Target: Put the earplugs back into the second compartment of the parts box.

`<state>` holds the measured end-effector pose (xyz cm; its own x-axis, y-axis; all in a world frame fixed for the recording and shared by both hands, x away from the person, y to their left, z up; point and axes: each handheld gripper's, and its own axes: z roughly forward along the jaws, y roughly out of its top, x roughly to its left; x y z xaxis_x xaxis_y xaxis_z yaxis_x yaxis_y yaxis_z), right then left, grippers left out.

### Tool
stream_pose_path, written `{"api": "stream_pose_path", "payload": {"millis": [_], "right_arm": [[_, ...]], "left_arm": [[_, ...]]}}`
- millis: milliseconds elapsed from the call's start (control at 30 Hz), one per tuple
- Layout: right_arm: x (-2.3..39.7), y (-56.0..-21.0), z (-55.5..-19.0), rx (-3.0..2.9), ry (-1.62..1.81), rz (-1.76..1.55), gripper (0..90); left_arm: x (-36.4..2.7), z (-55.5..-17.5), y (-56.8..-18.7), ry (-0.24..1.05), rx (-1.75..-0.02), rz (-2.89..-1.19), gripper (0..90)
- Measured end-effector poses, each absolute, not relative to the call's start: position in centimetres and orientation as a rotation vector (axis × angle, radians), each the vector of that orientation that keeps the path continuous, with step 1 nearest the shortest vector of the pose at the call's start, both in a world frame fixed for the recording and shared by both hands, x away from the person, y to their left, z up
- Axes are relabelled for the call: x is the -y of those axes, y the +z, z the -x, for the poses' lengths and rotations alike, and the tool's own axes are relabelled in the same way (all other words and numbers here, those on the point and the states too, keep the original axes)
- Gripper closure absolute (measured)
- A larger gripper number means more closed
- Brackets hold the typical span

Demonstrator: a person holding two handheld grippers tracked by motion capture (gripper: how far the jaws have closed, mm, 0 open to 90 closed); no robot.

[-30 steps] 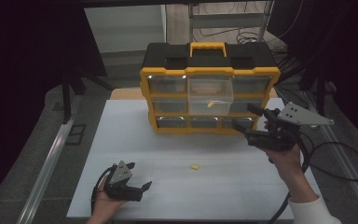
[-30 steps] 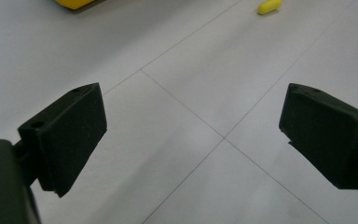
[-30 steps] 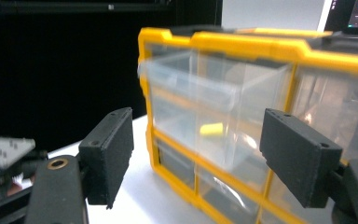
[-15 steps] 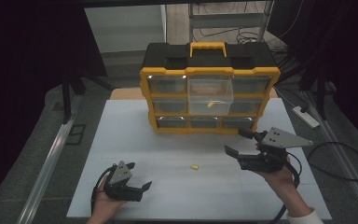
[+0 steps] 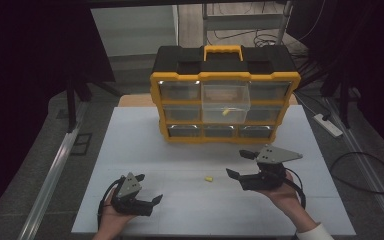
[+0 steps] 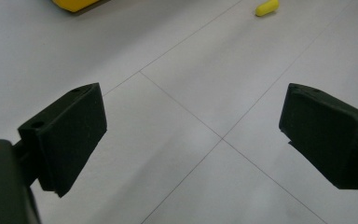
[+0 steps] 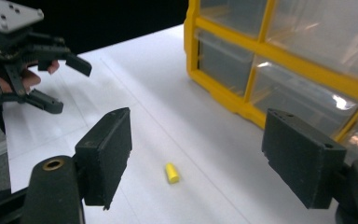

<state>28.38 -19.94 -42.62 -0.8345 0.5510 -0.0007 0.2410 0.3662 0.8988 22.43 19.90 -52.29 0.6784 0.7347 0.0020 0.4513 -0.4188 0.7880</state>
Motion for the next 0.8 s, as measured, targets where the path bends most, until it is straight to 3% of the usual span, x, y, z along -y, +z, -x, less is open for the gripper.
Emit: {"api": "stream_pose_path", "payload": {"millis": [800], "right_arm": [[16.2, -46.7, -29.7, -2.569, 1.193, -0.683, 24.5]], "left_arm": [[-19.9, -22.4, -52.2, 0.449, -0.908, -2.081, 7.6]]}}
